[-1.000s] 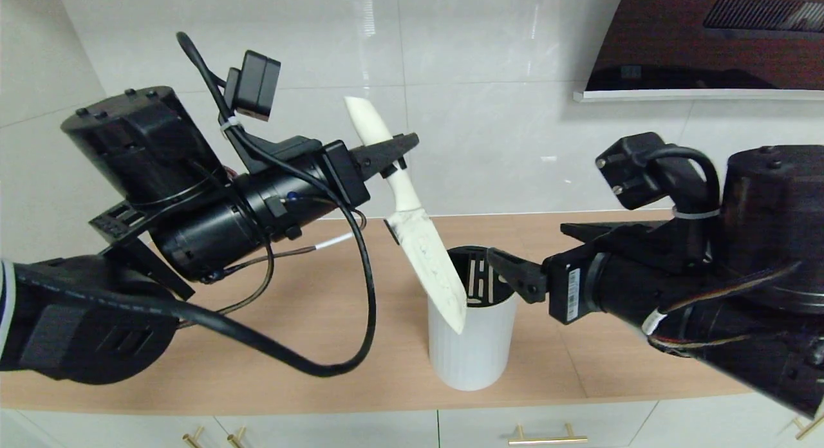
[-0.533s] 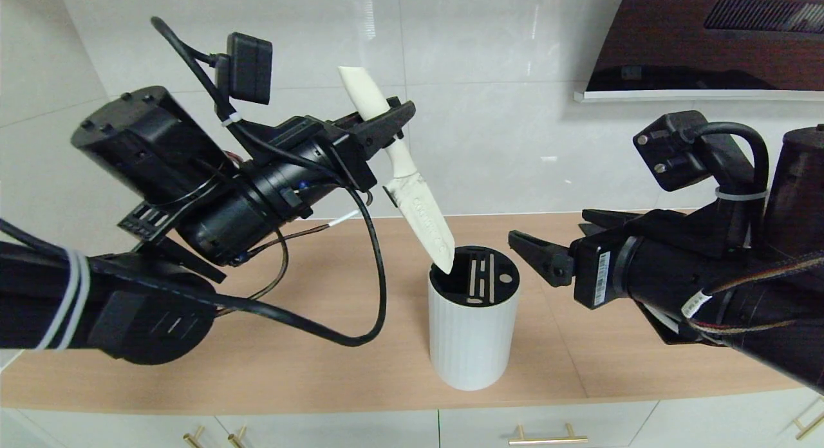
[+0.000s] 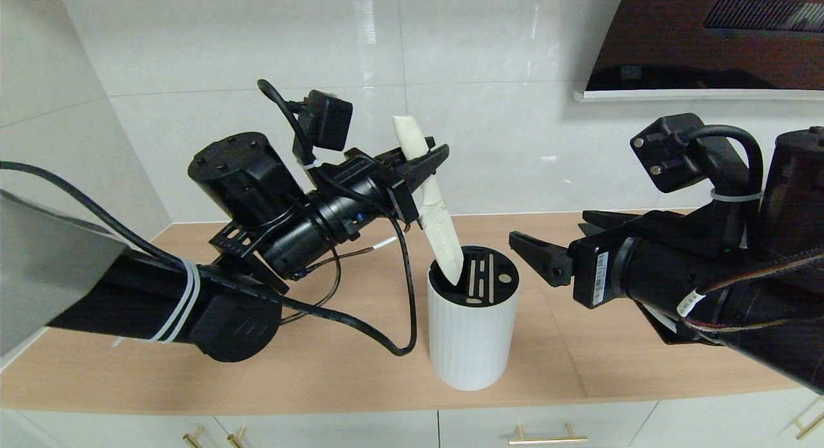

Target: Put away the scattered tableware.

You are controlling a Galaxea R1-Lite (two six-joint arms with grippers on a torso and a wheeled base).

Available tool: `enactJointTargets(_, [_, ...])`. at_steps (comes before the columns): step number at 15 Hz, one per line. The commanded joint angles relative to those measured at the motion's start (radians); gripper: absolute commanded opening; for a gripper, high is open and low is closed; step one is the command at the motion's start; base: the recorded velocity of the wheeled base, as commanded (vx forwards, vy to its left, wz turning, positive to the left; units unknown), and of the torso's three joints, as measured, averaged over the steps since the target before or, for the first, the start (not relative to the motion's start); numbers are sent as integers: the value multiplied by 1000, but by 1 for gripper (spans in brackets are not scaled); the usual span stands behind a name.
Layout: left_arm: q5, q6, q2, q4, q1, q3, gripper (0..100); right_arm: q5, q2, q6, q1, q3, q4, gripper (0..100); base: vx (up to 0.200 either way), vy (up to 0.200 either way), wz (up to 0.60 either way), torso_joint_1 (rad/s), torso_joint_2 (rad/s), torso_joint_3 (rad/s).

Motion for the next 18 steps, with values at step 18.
enactJointTargets(18, [21,81,182,-46,-94,62,0,0,25,3,-5,5,0,100,0,0,0,0,0,0])
